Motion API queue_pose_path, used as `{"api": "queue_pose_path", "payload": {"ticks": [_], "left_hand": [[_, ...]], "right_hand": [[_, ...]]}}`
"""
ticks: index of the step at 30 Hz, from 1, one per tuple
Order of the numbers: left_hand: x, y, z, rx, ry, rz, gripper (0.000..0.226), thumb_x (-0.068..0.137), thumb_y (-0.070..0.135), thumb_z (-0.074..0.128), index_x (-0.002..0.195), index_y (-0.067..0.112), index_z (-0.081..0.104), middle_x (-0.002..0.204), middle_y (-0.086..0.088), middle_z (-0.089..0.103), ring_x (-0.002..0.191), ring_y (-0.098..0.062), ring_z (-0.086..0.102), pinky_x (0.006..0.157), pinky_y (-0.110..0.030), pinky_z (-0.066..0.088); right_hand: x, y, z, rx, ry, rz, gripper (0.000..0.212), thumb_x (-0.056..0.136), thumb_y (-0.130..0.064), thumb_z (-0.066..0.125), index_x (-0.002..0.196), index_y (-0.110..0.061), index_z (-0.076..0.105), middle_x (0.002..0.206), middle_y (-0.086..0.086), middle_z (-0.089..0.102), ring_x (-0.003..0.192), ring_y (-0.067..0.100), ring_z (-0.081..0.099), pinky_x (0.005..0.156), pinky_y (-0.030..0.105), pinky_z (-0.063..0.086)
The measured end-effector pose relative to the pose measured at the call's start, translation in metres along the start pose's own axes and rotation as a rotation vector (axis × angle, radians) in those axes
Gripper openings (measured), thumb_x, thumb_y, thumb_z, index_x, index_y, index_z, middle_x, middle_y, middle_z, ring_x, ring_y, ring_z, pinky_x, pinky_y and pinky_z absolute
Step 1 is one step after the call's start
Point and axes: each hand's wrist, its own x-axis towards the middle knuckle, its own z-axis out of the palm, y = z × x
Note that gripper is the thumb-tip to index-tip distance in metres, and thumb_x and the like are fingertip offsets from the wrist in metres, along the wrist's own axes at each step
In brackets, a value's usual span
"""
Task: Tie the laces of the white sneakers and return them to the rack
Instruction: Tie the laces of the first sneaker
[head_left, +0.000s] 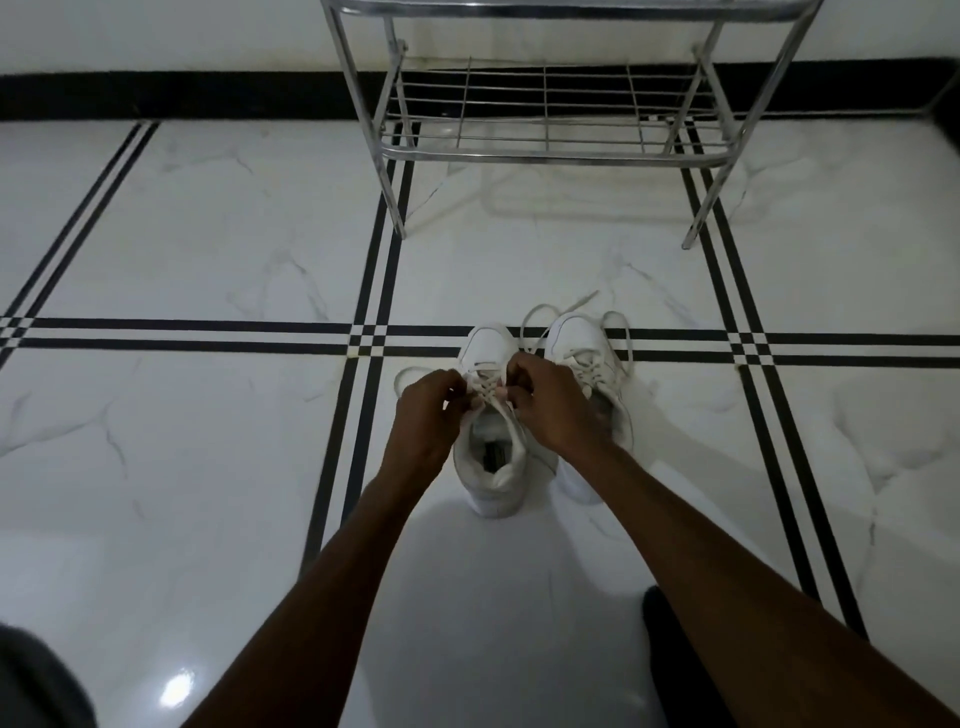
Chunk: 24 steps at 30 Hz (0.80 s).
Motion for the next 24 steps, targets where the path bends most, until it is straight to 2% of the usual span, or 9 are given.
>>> {"api": "queue_pose_path", "payload": {"ticks": [2,4,6,9,13,17,19,21,24], "left_hand": [[0.003,0.007,0.000,0.168,-0.038,0.066,0.014,0.097,0.010,0.059,0.085,0.015,0.053,0.076,0.004,0.059,0.065,-0.012,0.052,0.057,-0.019,0.033],[0.006,0.011,0.002,0.291,-0.050,0.091,0.005,0.098,0.011,0.055,0.094,0.010,0.052,0.075,-0.001,0.061,0.063,-0.018,0.053,0.054,-0.023,0.031],[0.006,0.012,0.005,0.301,-0.031,0.075,0.009,0.097,0.011,0.055,0.103,0.005,0.052,0.080,-0.008,0.067,0.065,-0.025,0.060,0.057,-0.030,0.038],[0.006,0.011,0.008,0.259,-0.003,0.067,0.013,0.098,0.010,0.054,0.108,0.002,0.050,0.081,-0.013,0.069,0.066,-0.030,0.064,0.058,-0.039,0.049],[0.005,0.008,0.012,0.255,0.011,0.064,0.016,0.097,0.008,0.056,0.110,0.002,0.049,0.083,-0.013,0.070,0.068,-0.031,0.065,0.062,-0.044,0.054],[0.001,0.002,0.014,0.171,0.026,0.013,0.010,0.097,0.013,0.055,0.105,0.007,0.051,0.084,-0.009,0.071,0.071,-0.029,0.066,0.064,-0.050,0.056],[0.001,0.000,0.013,0.035,0.052,-0.061,0.006,0.099,0.015,0.054,0.097,0.009,0.055,0.083,-0.007,0.071,0.074,-0.026,0.068,0.069,-0.054,0.057],[0.002,0.000,0.010,-0.105,0.073,-0.135,0.015,0.100,0.020,0.056,0.092,0.008,0.061,0.085,-0.007,0.073,0.082,-0.025,0.069,0.078,-0.055,0.056],[0.004,0.009,-0.004,-0.344,0.049,-0.211,0.031,0.103,0.033,0.053,0.096,0.008,0.071,0.096,-0.004,0.077,0.096,-0.020,0.071,0.090,-0.044,0.058]], "right_hand": [[0.001,-0.004,0.001,-0.072,0.028,-0.015,0.014,0.091,-0.013,0.062,0.080,-0.015,0.053,0.065,-0.005,0.058,0.059,0.012,0.056,0.060,0.039,0.050],[0.001,-0.006,0.004,-0.154,0.041,-0.026,0.010,0.093,-0.013,0.056,0.085,-0.016,0.052,0.069,-0.001,0.059,0.061,0.020,0.056,0.057,0.038,0.047],[-0.001,-0.004,0.006,-0.216,0.064,-0.041,0.007,0.094,-0.013,0.054,0.089,-0.017,0.051,0.072,0.004,0.063,0.064,0.025,0.058,0.053,0.033,0.041],[-0.001,-0.003,0.009,-0.272,0.097,-0.031,0.003,0.095,-0.015,0.053,0.095,-0.016,0.056,0.076,0.003,0.065,0.066,0.022,0.054,0.051,0.028,0.031],[0.000,-0.003,0.013,-0.278,0.112,0.003,0.004,0.096,-0.019,0.053,0.097,-0.019,0.057,0.084,0.008,0.071,0.073,0.027,0.062,0.058,0.033,0.042],[0.001,-0.001,0.014,-0.252,0.071,0.021,0.005,0.096,-0.019,0.054,0.095,-0.020,0.059,0.088,0.007,0.072,0.079,0.027,0.065,0.060,0.031,0.042],[0.005,-0.002,0.012,-0.126,0.026,0.052,0.007,0.092,-0.027,0.061,0.087,-0.022,0.059,0.087,0.004,0.072,0.081,0.025,0.067,0.065,0.035,0.051],[0.008,-0.004,0.010,0.106,-0.031,0.104,0.013,0.089,-0.031,0.068,0.084,-0.021,0.061,0.087,0.003,0.073,0.083,0.021,0.068,0.074,0.036,0.055],[0.013,-0.014,0.000,0.475,-0.027,0.211,0.011,0.093,-0.025,0.066,0.097,-0.014,0.066,0.095,0.007,0.076,0.087,0.020,0.072,0.075,0.034,0.057]]}}
